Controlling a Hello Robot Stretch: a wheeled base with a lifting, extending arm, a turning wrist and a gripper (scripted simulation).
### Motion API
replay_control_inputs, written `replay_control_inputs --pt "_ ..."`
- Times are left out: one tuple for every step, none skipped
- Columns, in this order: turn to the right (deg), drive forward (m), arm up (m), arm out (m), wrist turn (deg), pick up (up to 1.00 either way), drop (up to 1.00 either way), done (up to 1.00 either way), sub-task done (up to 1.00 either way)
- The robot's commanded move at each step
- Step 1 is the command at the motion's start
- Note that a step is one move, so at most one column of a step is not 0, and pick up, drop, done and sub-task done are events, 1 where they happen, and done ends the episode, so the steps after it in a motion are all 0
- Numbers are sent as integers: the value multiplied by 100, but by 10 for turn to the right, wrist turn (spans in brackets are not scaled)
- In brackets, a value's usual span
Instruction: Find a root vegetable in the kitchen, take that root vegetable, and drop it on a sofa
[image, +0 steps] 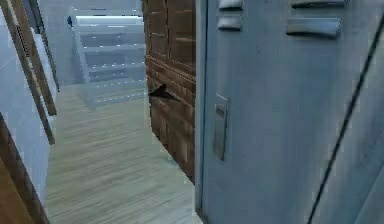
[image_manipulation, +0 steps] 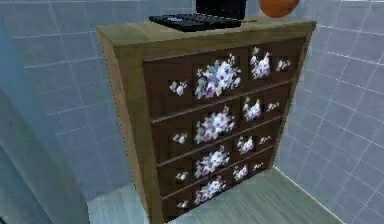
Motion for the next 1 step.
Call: replay_control_inputs --pt "-240 0 0 0 0 0 0 0 0"
